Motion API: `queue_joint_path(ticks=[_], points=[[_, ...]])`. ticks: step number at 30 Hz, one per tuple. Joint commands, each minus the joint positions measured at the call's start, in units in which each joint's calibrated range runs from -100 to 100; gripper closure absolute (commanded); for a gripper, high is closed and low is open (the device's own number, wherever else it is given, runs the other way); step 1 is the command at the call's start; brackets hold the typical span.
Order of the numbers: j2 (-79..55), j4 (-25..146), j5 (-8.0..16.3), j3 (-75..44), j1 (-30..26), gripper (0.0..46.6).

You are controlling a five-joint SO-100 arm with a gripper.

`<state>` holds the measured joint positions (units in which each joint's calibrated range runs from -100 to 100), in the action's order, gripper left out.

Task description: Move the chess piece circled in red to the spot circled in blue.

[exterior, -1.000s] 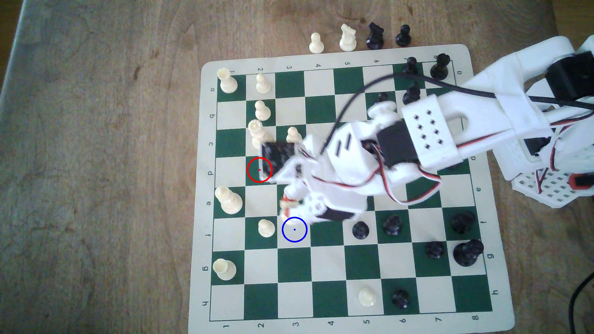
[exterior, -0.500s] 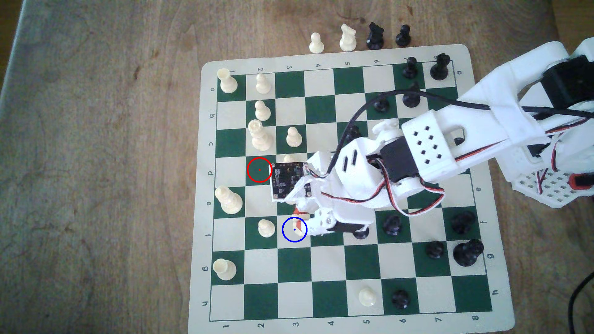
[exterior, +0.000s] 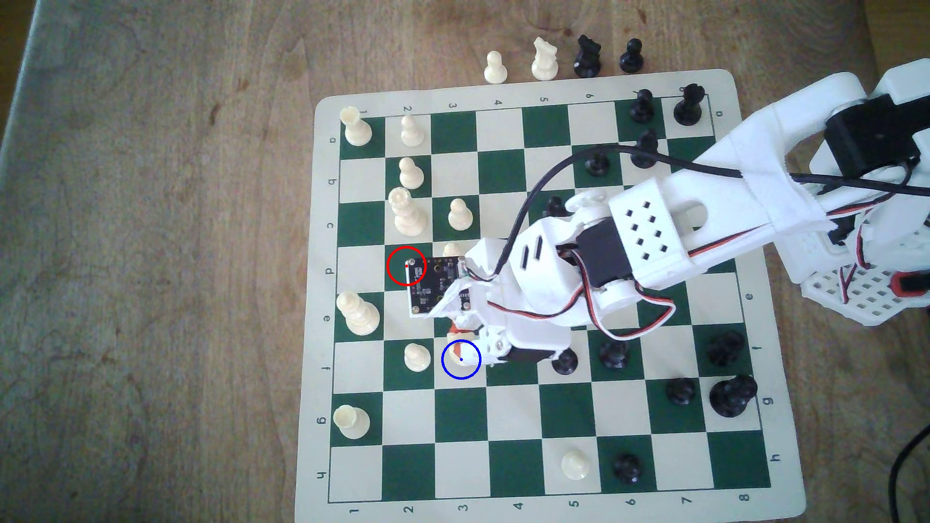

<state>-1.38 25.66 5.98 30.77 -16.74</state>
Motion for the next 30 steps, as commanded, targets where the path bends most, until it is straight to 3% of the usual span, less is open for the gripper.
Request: queue_joint_path(ticks=[1, 30], points=[[0.2, -1.2, -0.3, -6.5, -0.1, 46.4], [-3.5, -0.5, 0.1, -8.7, -1.4, 46.4]])
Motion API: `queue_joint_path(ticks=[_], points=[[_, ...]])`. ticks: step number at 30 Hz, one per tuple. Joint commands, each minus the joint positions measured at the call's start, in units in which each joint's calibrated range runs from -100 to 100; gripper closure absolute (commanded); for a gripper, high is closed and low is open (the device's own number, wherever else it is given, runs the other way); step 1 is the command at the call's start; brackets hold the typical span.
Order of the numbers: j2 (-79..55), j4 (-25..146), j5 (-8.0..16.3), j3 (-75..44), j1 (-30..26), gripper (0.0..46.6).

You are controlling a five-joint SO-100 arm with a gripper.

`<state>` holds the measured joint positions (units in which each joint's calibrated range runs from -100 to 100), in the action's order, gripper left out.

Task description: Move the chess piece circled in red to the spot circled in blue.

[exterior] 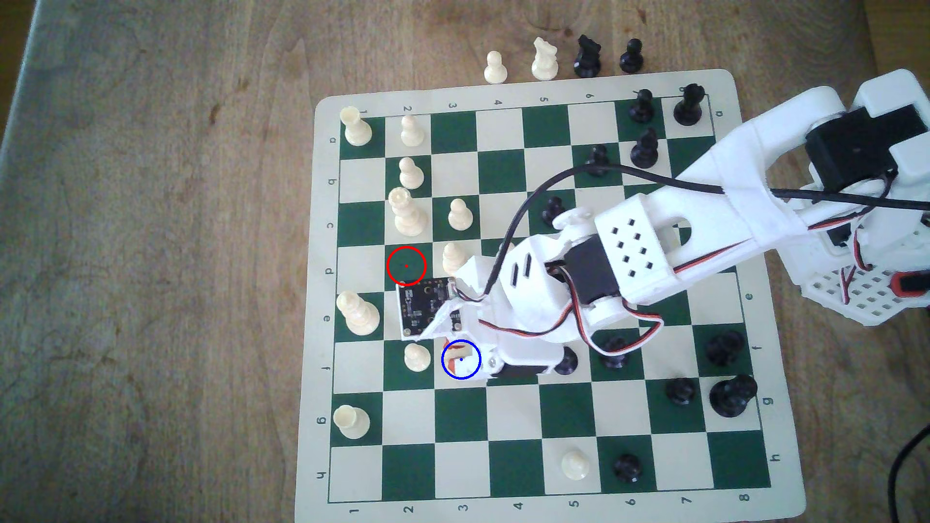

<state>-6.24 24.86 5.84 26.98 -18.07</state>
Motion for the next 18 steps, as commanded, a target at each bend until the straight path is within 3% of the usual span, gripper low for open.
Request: queue_joint_path(ticks=[1, 16, 18], points=[[1.3, 0.3, 0.2, -4.9, 0.0, 46.4], [1.1, 0.4, -0.2, -4.5, 1.1, 46.1], [1.1, 0.7, -0.2, -4.5, 1.0, 42.6]])
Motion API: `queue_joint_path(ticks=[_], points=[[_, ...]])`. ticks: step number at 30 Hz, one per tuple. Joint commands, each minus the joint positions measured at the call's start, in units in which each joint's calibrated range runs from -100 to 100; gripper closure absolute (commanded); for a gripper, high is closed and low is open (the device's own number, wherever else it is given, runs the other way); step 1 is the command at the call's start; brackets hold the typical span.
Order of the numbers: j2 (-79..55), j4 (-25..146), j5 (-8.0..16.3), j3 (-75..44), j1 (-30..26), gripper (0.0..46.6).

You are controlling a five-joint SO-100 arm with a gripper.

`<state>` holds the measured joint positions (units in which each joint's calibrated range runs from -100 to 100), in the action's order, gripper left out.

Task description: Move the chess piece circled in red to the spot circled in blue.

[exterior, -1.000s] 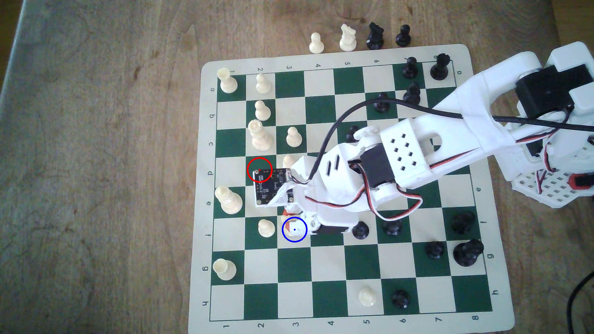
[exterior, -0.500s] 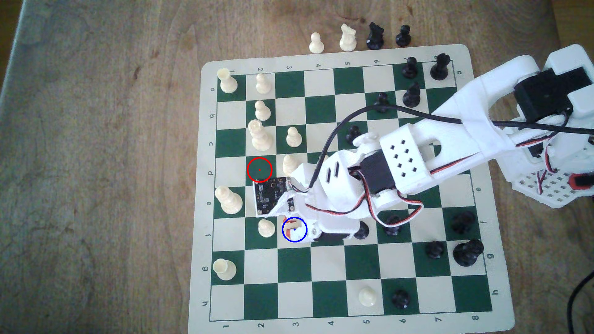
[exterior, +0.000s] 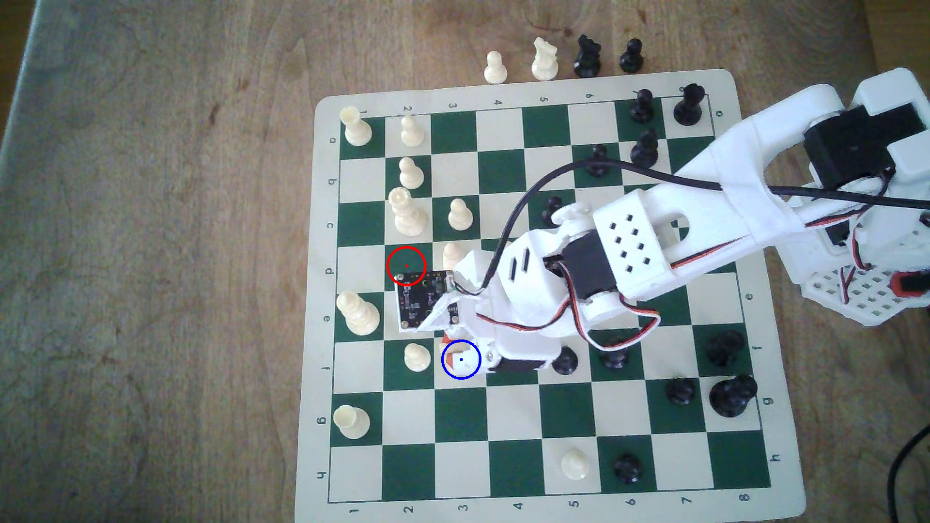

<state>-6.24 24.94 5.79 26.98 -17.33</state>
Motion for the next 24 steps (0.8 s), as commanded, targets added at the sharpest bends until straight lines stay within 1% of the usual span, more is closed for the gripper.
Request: queue_joint_path(ticks=[1, 2, 6, 12, 17, 24], points=[[1.1, 0.9, -0.2, -4.5, 0.2, 40.0], [1.1, 1.1, -0.2, -4.5, 0.2, 37.8], [1.1, 1.8, -0.2, -4.3, 0.2, 31.8], [2.4, 2.6, -0.2, -3.9, 0.0, 30.9], [5.7, 4.0, -0.2, -1.4, -0.4, 30.5], [16.8, 5.7, 0.1, 6.6, -1.2, 29.5]])
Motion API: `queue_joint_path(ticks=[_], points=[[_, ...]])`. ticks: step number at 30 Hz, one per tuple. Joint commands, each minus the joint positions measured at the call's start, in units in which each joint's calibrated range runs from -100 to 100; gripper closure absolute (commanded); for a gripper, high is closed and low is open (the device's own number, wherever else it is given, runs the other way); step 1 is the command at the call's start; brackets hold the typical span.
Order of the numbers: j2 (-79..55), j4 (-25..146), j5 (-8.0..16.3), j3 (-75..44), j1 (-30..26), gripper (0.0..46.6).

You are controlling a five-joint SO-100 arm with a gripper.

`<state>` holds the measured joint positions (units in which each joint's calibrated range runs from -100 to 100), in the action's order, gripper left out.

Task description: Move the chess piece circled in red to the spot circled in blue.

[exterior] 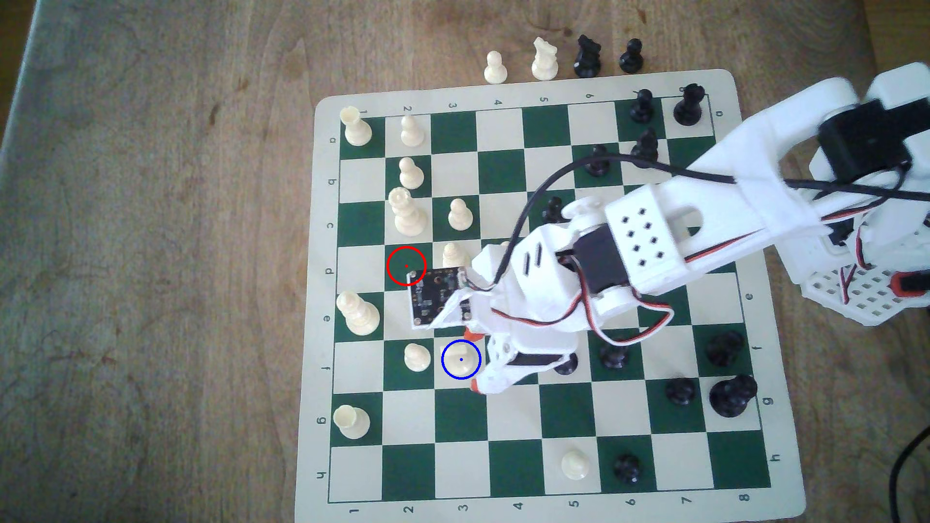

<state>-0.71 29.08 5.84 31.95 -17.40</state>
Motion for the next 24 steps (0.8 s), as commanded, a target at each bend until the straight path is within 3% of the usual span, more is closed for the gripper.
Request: queue_joint_path(ticks=[1, 10, 18, 21, 23, 24], points=[[12.2, 2.4, 0.1, 2.1, -1.1, 29.8], [25.2, 4.7, 0.1, 10.8, -2.4, 33.6], [43.5, 6.9, -0.1, 24.5, 0.3, 35.0], [54.0, 8.3, -0.3, 29.9, 0.4, 40.1], [60.0, 6.9, -0.4, 34.6, 0.3, 46.4], [66.6, 4.6, -1.4, 40.4, 1.0, 46.4]])
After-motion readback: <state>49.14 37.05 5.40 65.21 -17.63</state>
